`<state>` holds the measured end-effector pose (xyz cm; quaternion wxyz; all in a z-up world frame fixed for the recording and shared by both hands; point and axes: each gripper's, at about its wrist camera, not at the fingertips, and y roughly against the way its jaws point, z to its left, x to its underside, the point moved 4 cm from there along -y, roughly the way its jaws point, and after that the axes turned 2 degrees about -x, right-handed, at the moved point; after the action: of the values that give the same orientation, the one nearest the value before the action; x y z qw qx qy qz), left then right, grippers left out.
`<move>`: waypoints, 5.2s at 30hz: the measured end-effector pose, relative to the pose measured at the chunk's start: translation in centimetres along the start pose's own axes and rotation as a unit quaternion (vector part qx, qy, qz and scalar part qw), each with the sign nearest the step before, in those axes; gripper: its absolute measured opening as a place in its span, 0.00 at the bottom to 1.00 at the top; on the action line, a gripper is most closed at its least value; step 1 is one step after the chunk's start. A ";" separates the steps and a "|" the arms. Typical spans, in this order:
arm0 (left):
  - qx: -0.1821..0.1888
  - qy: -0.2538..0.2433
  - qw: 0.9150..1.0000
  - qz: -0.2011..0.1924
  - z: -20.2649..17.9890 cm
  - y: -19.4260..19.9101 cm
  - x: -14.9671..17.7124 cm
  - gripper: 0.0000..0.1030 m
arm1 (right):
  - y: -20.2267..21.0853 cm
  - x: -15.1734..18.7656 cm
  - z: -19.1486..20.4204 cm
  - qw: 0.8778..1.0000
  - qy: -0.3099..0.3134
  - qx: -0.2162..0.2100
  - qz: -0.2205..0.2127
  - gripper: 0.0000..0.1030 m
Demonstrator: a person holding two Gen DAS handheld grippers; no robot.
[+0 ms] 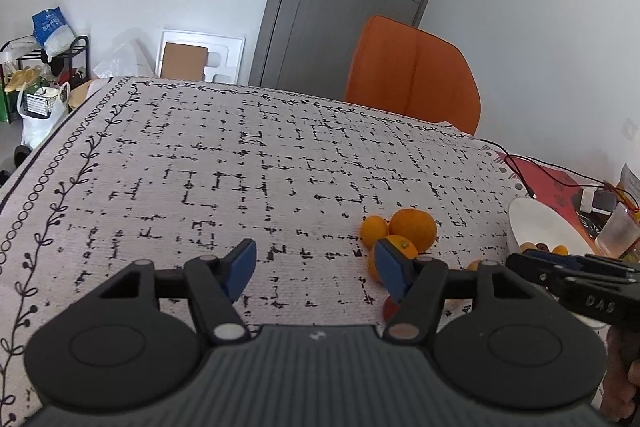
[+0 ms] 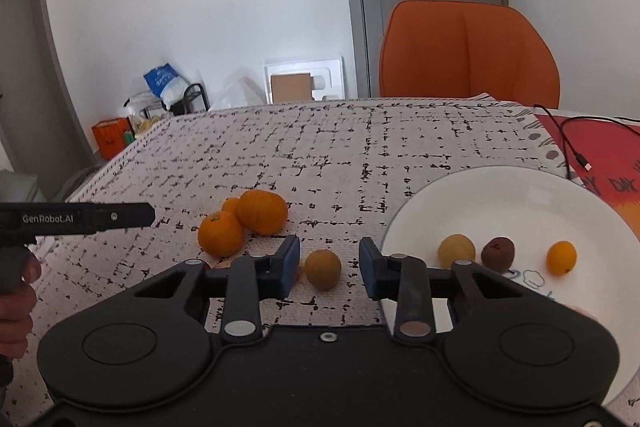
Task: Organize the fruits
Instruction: 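Grasp the large orange with left tool while right tool carries the plum toward the plate, then lower both fruits onto the white plate and open both tools, then grasp the red plum with left tool while right tool reaches toward the pomelo segment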
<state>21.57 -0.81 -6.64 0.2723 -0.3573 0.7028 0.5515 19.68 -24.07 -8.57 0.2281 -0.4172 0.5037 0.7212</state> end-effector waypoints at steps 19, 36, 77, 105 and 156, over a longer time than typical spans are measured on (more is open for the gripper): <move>0.052 -0.001 0.998 0.017 -2.0 -2.3 -0.2 0.53 | -2.9 0.0 1.5 0.997 0.044 0.044 0.037 0.24; 0.073 -0.007 0.997 0.030 -3.4 -3.5 0.4 0.53 | -1.7 -0.7 1.2 0.999 0.022 0.046 0.016 0.21; 0.072 -0.123 0.990 0.002 -15.5 -2.3 0.5 0.33 | 7.3 3.0 -13.0 0.983 -0.144 0.070 -0.089 0.21; 0.057 -0.155 0.986 -0.003 -18.6 -2.1 1.6 0.50 | 8.5 4.3 -15.6 0.975 -0.176 0.083 -0.111 0.42; 0.008 -0.034 0.999 0.019 -4.1 -2.1 3.9 0.37 | 3.4 0.5 -1.7 0.996 -0.041 0.028 -0.077 1.00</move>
<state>20.97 -5.85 -9.91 0.2885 -0.3226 0.7045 0.5625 17.51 -26.96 -7.42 0.3149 -0.4182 0.4804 0.7036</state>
